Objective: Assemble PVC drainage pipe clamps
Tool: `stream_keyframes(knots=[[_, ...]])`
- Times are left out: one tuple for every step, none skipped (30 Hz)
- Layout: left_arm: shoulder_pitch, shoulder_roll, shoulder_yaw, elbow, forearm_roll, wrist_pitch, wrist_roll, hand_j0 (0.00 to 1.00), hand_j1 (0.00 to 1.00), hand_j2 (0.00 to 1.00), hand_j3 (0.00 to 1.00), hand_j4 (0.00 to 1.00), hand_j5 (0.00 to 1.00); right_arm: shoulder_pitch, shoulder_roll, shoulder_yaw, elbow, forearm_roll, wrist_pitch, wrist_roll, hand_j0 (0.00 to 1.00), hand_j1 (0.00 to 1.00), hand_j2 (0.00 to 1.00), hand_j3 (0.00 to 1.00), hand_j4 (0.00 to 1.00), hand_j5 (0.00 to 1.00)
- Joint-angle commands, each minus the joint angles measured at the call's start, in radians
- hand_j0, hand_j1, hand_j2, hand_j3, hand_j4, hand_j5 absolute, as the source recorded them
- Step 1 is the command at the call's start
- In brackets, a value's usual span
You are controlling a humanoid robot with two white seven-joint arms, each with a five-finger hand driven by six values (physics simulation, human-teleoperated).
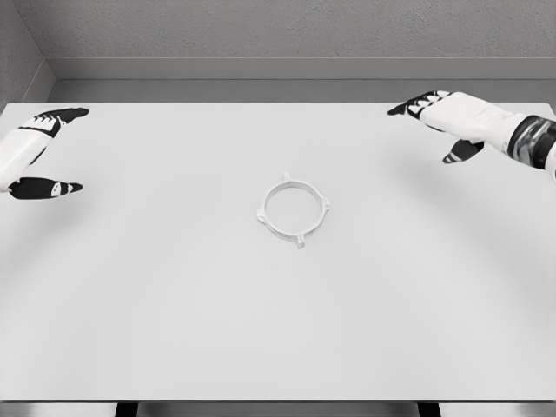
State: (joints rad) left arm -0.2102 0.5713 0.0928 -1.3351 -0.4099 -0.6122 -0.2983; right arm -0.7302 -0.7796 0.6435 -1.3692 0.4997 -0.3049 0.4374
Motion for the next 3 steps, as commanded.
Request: stream_keyframes(knots=[[0.005, 0.002, -0.004, -0.012, 0.005, 0.001, -0.001, 1.00, 1.00, 1.00, 1.00, 1.00, 1.00, 0.000, -0.023, -0.001, -0.013, -0.003, 0.001, -0.003, 1.00, 1.00, 1.00, 1.00, 1.00, 1.00], [0.020, 0.002, -0.002, -0.033, -0.001, 0.001, -0.001, 1.00, 1.00, 1.00, 1.00, 1.00, 1.00, 0.000, -0.023, 0.001, -0.013, -0.003, 0.001, -0.005, 1.00, 1.00, 1.00, 1.00, 1.00, 1.00], [0.023, 0.002, -0.002, -0.039, -0.001, 0.001, -0.001, 1.00, 1.00, 1.00, 1.00, 1.00, 1.00, 0.000, -0.023, 0.002, -0.013, -0.003, 0.000, -0.003, 1.00, 1.00, 1.00, 1.00, 1.00, 1.00]])
